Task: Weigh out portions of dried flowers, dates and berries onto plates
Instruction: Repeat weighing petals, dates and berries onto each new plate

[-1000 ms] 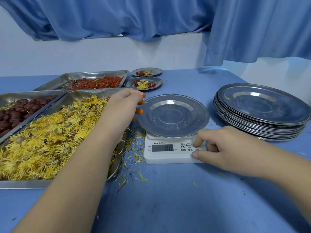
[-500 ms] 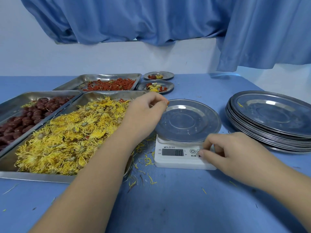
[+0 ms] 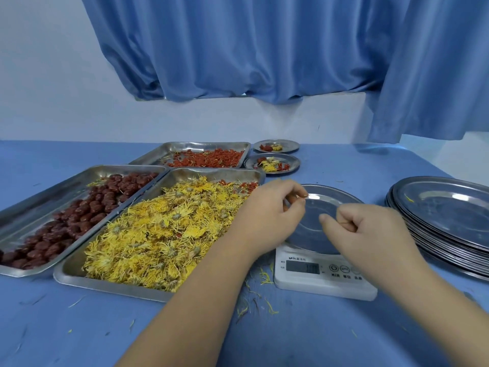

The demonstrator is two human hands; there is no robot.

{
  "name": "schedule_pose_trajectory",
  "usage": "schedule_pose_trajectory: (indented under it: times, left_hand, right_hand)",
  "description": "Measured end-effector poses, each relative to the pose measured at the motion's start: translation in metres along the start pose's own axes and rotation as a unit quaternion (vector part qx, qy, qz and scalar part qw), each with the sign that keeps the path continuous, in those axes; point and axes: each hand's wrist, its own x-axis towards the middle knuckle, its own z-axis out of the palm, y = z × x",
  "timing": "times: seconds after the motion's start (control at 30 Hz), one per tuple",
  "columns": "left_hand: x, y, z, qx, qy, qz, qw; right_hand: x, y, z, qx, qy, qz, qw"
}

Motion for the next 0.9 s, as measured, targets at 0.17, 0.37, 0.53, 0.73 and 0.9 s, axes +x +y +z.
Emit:
schedule_pose_trajectory:
  times: [0.17, 0.37, 0.53, 0.73, 0.9]
  left_hand:
    - [0.007, -0.006, -0.038, -0.055, 0.115, -0.054, 0.99]
    - [0.03, -0.053, -0.113, 0.025, 0.063, -0.174, 0.982]
    - [0.04, -0.11, -0.15, 0.221, -0.105, -0.228, 0.942]
    - [0.041, -0.136, -0.162, 0.277, -0.261, -0.258, 0.888]
    - [0.036, -0.143, -0.157, 0.282, -0.236, -0.239, 0.899]
  right_hand:
    - [-0.015, 0.003, 0.013, -0.081, -0.024, -0.054, 0.995]
    - [-0.019, 0.004, 0.01, -0.091, 0.01, -0.088, 0.992]
    - [-0.016, 0.004, 0.011, -0.093, 0.009, -0.101, 0.99]
    - [-0.017, 0.006, 0.011, -0.096, 0.002, -0.118, 0.988]
    - [-0.018, 0.005, 0.01, -0.09, -0.001, -0.121, 0.989]
